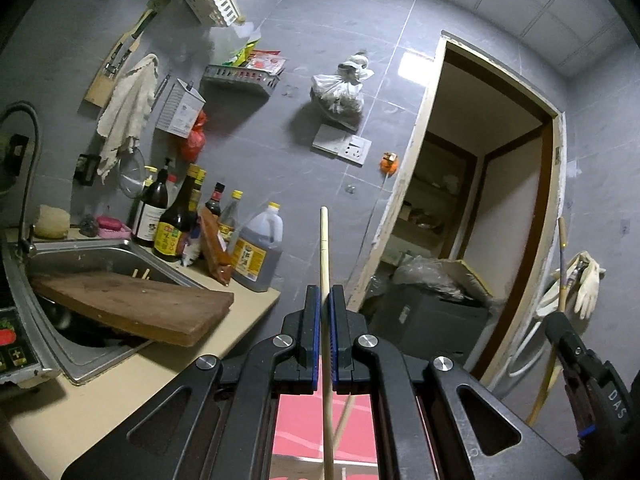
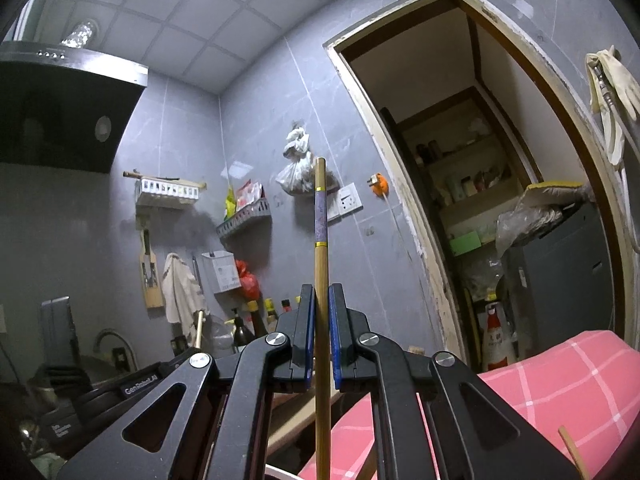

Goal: Organize utensils
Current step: 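Lift both chopsticks upright and carry them over the white caddy, then lower both chopsticks into the caddy and open both grippers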

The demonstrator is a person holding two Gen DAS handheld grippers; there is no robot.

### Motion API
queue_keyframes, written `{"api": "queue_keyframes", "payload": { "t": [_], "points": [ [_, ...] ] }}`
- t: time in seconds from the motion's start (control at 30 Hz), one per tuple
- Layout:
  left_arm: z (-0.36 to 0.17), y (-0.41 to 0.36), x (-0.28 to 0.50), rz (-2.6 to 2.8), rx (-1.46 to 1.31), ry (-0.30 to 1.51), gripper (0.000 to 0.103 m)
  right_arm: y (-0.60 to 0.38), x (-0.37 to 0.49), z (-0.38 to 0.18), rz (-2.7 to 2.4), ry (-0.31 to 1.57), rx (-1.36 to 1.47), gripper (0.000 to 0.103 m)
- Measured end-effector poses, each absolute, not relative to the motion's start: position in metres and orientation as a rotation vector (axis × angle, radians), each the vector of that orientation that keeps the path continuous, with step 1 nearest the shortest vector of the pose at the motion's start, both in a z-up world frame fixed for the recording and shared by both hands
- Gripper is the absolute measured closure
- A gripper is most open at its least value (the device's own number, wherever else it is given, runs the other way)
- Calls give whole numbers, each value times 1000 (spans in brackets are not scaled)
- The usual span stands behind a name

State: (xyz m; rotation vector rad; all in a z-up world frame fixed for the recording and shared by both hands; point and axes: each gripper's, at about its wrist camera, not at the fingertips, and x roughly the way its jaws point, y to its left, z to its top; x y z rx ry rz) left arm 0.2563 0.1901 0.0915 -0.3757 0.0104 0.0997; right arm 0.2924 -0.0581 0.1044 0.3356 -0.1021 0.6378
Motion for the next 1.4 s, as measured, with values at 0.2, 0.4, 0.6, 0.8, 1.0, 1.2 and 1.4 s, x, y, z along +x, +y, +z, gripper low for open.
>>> {"api": "queue_keyframes", "payload": {
  "t": [0.2, 0.4, 0.6, 0.8, 1.0, 1.2, 1.4],
  "points": [
    [77, 182, 256, 116, -338, 22, 101, -54, 294, 96, 636, -72, 324, 98],
    [61, 176, 255, 111, -333, 58, 101, -50, 291, 88, 635, -39, 288, 98],
    [51, 170, 252, 105, -320, 103, 101, -51, 285, 80, 637, 12, 244, 97],
    [47, 165, 251, 86, -304, 152, 101, -51, 280, 74, 648, 64, 203, 97],
    [44, 159, 247, 54, -290, 197, 100, -52, 278, 70, 650, 113, 178, 97],
    [44, 156, 244, 30, -299, 230, 99, -55, 273, 70, 650, 140, 154, 97],
    [46, 153, 241, 17, -302, 246, 98, -56, 270, 71, 648, 144, 140, 95]
  ]
}}
